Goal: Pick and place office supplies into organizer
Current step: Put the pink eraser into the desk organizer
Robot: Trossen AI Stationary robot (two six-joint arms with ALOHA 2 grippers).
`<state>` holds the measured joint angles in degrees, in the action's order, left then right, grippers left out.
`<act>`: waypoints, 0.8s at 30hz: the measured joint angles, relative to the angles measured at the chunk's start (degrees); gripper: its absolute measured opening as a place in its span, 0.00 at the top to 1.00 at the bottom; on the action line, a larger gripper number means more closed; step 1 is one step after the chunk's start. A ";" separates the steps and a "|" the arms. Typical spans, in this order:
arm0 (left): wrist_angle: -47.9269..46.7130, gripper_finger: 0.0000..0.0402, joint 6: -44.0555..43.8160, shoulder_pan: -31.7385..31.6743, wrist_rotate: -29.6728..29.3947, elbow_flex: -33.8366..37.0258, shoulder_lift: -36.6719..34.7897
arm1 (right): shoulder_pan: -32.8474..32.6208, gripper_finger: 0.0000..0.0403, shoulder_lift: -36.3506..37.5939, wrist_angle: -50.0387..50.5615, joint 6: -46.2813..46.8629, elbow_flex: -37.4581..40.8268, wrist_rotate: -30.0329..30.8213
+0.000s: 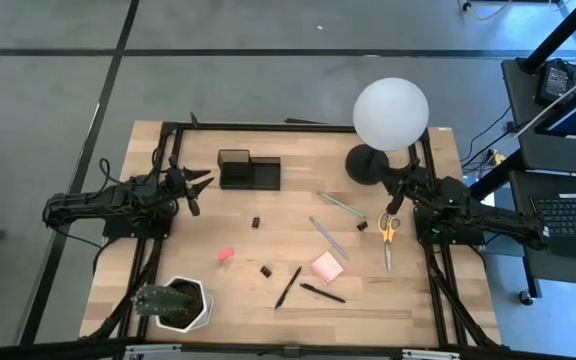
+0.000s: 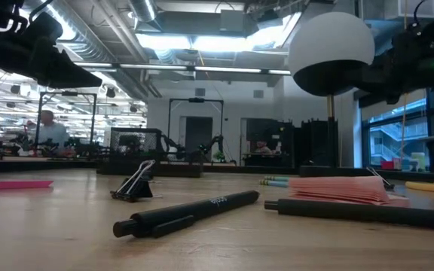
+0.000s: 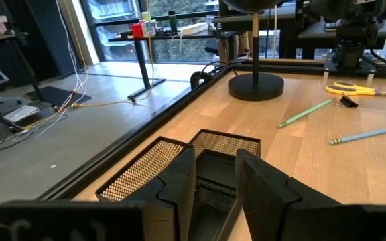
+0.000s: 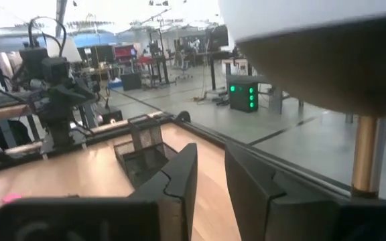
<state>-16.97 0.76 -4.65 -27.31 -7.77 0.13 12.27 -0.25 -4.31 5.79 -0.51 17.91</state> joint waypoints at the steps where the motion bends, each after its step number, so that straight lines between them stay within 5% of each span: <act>1: 0.00 0.75 0.01 0.00 0.00 0.00 0.00 | 0.00 0.80 0.02 0.21 -0.02 0.00 0.00; 24: 0.54 0.75 0.93 -0.01 -0.32 0.00 -0.01 | -0.02 0.80 0.00 -1.70 -0.02 0.00 0.06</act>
<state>-16.43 1.69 -4.66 -27.63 -7.77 0.12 12.26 -0.25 -6.01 5.77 -0.51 17.98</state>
